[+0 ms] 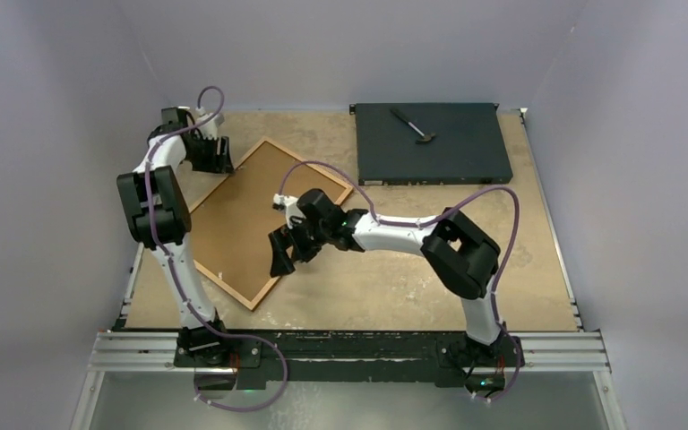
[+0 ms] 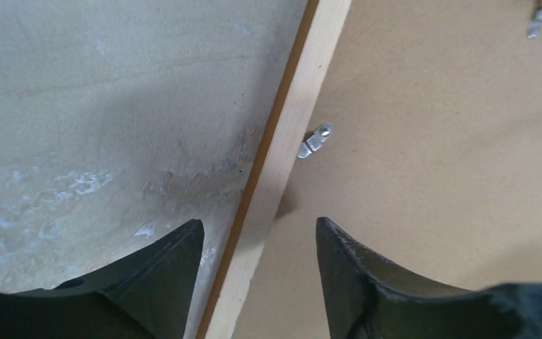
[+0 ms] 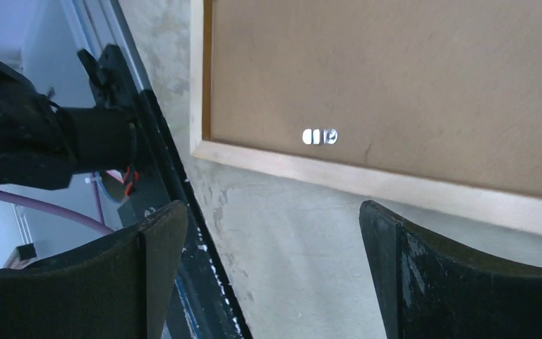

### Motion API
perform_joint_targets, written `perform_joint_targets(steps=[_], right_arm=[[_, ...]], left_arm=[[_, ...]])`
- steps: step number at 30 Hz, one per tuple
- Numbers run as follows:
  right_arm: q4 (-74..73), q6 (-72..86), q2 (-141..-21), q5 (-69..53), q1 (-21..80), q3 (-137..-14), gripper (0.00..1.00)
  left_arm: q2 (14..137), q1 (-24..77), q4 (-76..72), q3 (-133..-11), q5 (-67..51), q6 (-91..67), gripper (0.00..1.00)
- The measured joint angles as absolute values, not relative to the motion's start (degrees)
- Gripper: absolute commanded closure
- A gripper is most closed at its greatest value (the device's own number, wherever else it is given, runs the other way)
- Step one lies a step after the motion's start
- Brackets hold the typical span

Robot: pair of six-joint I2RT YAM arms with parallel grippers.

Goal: Put the photo into the frame

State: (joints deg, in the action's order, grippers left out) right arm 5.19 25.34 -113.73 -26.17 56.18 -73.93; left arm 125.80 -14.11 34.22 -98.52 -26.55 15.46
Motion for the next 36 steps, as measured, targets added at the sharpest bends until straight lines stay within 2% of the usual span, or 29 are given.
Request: perform_joint_targets(steps=[4, 7, 12, 16, 23, 28, 36], right_arm=[[2.0, 23.2, -113.4, -27.9, 53.5, -79.2, 0.08], [0.4, 21.4, -112.4, -27.9, 50.1, -81.0, 0.13], [-0.6, 18.7, -113.1, -28.1, 47.7, -83.4, 0.25], [-3.9, 15.7, -118.2, -28.0, 50.5, -91.2, 0.36], [-8.5, 15.7, -121.5, -21.9, 54.3, -94.0, 0.28], [-10.6, 17.6, -121.6, -12.3, 53.3, -94.4, 0.31], [-13.8, 16.5, -123.4, 0.7, 53.8, -102.0, 0.31]], left_arm=[[124.3, -14.3, 38.6, -101.7, -27.7, 16.1, 0.34], [120.9, -15.0, 42.4, -101.5, -28.8, 17.9, 0.33], [114.7, -20.0, 46.8, -98.9, -29.6, 23.4, 0.40], [113.7, -25.0, 46.7, -93.6, -27.6, 27.4, 0.43], [113.7, -26.7, 44.8, -84.2, -23.2, 30.6, 0.46], [113.8, -26.3, 41.8, -84.2, -24.1, 30.9, 0.54], [114.0, -26.2, 39.1, -82.0, -25.9, 31.8, 0.64]])
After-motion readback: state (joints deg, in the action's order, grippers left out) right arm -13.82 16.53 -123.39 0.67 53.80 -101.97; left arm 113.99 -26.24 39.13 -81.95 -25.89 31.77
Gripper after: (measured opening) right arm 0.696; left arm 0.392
